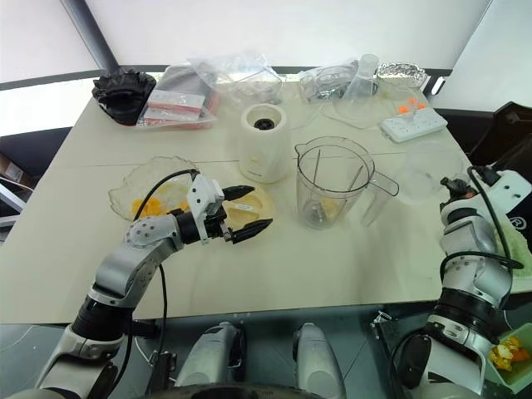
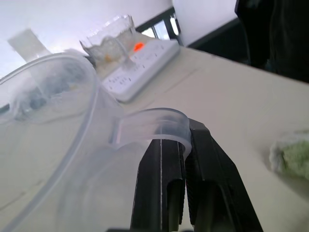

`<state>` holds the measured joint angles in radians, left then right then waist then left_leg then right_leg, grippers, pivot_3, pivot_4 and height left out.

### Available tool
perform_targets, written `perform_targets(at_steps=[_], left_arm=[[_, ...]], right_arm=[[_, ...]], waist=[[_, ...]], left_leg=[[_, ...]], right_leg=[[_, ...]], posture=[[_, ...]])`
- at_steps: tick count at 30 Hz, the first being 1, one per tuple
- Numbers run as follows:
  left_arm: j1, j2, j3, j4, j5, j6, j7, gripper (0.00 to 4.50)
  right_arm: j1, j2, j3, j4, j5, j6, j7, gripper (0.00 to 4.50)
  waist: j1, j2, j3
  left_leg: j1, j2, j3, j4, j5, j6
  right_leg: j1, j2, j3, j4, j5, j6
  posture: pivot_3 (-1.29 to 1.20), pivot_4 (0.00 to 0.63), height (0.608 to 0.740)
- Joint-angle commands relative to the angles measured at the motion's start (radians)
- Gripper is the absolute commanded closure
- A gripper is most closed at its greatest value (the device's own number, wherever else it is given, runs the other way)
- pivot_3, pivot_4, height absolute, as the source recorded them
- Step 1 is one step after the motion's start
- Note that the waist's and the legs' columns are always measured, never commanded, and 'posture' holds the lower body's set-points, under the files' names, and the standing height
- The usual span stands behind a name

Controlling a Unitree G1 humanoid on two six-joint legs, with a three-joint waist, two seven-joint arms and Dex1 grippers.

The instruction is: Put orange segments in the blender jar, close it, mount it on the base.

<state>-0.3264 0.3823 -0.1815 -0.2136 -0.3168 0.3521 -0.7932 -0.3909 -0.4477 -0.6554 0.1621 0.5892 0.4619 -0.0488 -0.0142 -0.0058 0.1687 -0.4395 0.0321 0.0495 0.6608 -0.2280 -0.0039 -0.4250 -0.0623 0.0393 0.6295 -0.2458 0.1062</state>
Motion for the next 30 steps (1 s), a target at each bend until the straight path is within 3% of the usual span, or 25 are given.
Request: perform_targets(at_steps=[1, 19, 30], left_arm=[[-0.028, 0.004, 0.014, 0.019, -0.01, -0.065, -0.043, 0.0], [-0.044, -0.05, -0.006, 0.133, 0.025, -0.232, -0.086, 0.0], [-0.069, -0.068, -0.014, 0.195, 0.059, -0.276, -0.093, 0.0]], right_arm=[[-0.024, -0.071, -0.042, -0.105, 0.039, 0.032, 0.009, 4.48], [0.0, -0.364, 0.045, -0.302, -0.045, 0.143, 0.194, 4.48], [-0.041, -0.403, 0.147, -0.417, -0.071, 0.176, 0.278, 4.48]], waist=[[0.0, 0.0, 0.0], [0.001, 0.0, 0.0], [0.0, 0.0, 0.0]], left_leg=[[0.0, 0.0, 0.001, 0.0, 0.0, 0.0], [-0.002, 0.0, 0.003, 0.0, 0.0, 0.0], [-0.002, 0.0, 0.002, 0.0, 0.0, 0.0]], right_leg=[[0.0, 0.0, 0.0, 0.0, 0.0, 0.0], [-0.002, 0.001, 0.001, 0.0, 0.0, 0.0], [-0.002, 0.001, 0.001, 0.0, 0.0, 0.0]], posture=[[0.0, 0.15, 0.74], [0.0, 0.15, 0.74], [0.0, 0.15, 0.74]])
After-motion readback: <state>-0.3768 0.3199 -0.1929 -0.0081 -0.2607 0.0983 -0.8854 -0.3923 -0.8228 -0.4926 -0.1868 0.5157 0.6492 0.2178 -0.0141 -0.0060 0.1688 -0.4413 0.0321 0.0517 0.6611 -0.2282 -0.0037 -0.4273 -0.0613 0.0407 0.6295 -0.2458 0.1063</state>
